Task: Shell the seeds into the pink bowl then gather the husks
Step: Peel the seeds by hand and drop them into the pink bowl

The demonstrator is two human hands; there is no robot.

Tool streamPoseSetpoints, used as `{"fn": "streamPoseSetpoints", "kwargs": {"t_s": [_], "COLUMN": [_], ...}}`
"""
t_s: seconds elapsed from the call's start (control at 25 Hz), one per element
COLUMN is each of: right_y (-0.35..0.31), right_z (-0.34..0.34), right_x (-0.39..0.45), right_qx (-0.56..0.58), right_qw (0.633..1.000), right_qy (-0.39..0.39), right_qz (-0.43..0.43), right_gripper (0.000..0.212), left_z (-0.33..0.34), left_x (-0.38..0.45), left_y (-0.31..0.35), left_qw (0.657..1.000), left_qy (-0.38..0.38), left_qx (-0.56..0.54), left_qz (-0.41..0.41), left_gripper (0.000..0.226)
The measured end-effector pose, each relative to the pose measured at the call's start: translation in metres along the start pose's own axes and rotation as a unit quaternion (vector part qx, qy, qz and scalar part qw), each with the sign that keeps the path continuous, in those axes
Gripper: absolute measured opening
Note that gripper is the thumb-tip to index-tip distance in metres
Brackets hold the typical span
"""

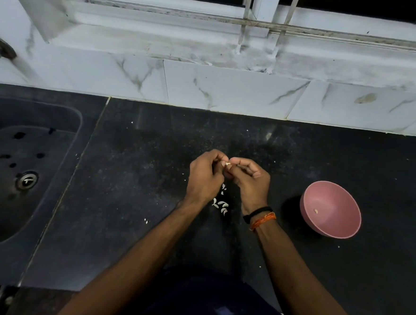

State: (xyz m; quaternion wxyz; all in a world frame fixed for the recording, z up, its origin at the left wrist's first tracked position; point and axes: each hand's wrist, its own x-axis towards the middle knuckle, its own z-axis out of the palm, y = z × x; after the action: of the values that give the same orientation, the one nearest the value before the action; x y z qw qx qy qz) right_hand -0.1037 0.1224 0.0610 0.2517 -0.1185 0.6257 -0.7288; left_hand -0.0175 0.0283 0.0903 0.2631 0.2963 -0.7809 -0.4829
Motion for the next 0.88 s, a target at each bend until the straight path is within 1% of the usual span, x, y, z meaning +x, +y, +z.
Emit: {"fn": "streamPoseSetpoints", "kwargs": {"t_s": [0.12,0.2,0.36,0.48,0.64,0.76,0.88], "right_y": [-0.002,-0.002,-0.001,-0.004,-0.01,-0.012,-0.015], "right_z": [0.0,0.0,-0.002,-0.004,-0.005,-0.004,-0.002], "right_x": [-0.002,-0.003,-0.002,-0.002,-0.002,-0.003,-0.003], "right_qx": [-0.035,-0.059,-0.083,-0.067,-0.007,0.012,0.025], "right_qw": [0.999,0.997,0.995,0.998,1.0,0.999,0.999], "right_qy": [0.001,0.003,0.009,0.001,-0.019,-0.026,-0.018], "right_qz": [-0.032,-0.055,-0.047,-0.021,0.016,0.018,0.016], "right_gripper": [0.015,0.015,0.013,0.011,0.018,0.02,0.017], "left_z": [-0.001,-0.002,-0.004,-0.003,-0.005,-0.005,-0.004], "left_x": [0.001,0.003,0.006,0.006,0.008,0.009,0.011], "left_y": [0.003,0.005,0.007,0.008,0.009,0.005,0.003], "left_qw": [1.0,1.0,1.0,0.999,0.997,0.991,0.987], "left_qy": [-0.003,-0.008,-0.02,-0.03,-0.019,-0.012,-0.016], "left_qx": [0.002,0.0,0.008,0.012,-0.022,-0.068,-0.097], "left_qz": [0.012,0.0,-0.022,-0.023,-0.074,-0.115,-0.13], "left_gripper": [0.016,0.015,0.012,0.012,0.013,0.013,0.014]}}
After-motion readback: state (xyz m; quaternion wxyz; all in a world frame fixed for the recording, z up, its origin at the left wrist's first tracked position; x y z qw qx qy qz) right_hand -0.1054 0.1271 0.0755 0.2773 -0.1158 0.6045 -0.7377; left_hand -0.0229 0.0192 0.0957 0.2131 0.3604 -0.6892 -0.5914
